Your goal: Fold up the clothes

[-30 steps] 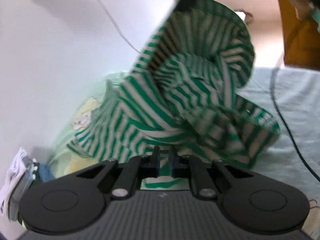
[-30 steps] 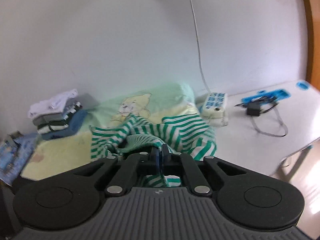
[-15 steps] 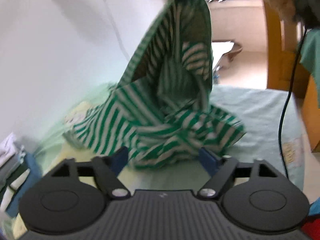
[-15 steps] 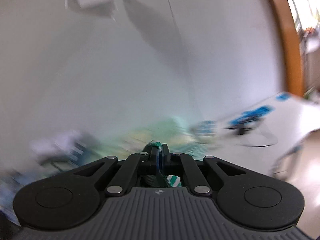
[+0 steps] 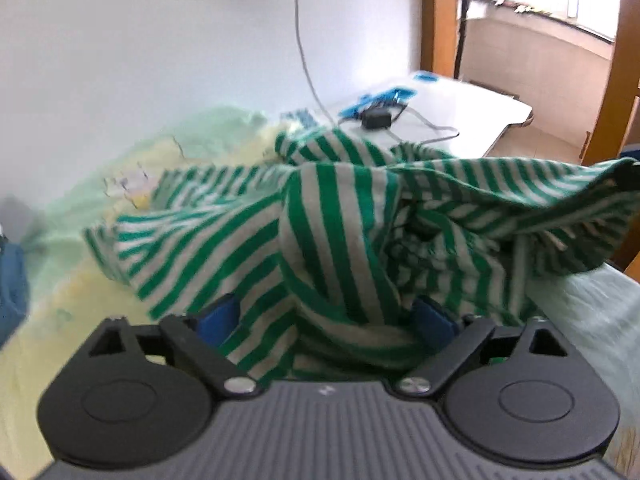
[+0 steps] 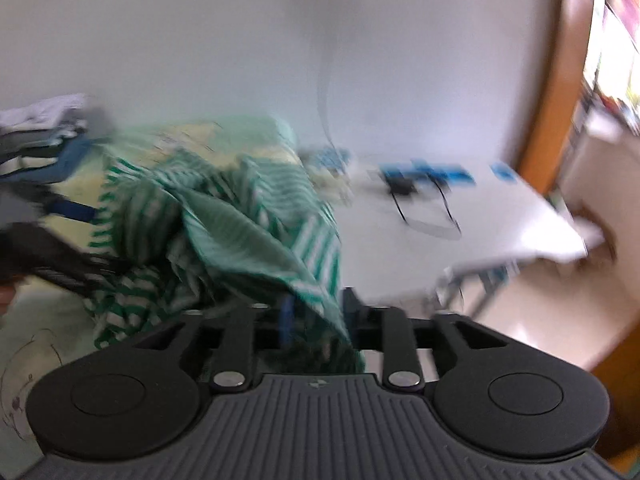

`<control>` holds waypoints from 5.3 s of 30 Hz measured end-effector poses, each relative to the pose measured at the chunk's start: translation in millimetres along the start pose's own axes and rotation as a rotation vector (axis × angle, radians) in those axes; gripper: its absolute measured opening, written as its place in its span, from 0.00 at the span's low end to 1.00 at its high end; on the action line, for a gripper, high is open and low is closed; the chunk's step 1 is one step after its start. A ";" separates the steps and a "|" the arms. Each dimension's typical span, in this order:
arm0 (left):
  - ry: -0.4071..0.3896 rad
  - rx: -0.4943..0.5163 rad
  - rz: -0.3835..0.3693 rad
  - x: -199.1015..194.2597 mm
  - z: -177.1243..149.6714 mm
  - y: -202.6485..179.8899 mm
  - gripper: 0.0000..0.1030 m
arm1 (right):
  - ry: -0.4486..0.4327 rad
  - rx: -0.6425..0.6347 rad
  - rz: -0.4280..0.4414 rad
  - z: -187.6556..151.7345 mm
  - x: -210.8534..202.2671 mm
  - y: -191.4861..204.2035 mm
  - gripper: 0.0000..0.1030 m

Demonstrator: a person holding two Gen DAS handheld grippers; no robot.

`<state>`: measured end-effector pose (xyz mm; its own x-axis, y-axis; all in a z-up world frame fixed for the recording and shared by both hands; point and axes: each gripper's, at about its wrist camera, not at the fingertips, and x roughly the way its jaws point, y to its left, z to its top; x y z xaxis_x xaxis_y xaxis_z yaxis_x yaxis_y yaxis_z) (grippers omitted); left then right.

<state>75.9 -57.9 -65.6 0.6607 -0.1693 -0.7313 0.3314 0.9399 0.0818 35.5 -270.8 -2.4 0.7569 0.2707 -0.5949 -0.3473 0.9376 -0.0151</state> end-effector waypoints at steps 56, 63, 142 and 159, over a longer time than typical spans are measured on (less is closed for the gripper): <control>-0.164 -0.491 0.309 -190.0 -82.0 116.3 0.08 | -0.491 0.234 0.268 87.4 -107.6 24.0 0.03; -0.162 -0.588 0.476 -258.0 -128.3 167.0 0.18 | -0.526 0.129 0.484 100.6 -118.1 86.3 0.03; 0.141 -0.704 0.210 -114.1 -132.1 42.8 0.38 | 0.131 -0.218 0.613 14.8 144.4 120.4 0.57; -0.249 -0.612 0.433 -263.8 -70.6 85.7 0.12 | -0.274 -0.016 0.658 121.7 27.3 88.3 0.03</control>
<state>-117.5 88.2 86.5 0.8015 0.2555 -0.5407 -0.3715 0.9213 -0.1152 92.8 -154.1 77.8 0.4984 0.8267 -0.2610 -0.7866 0.5578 0.2648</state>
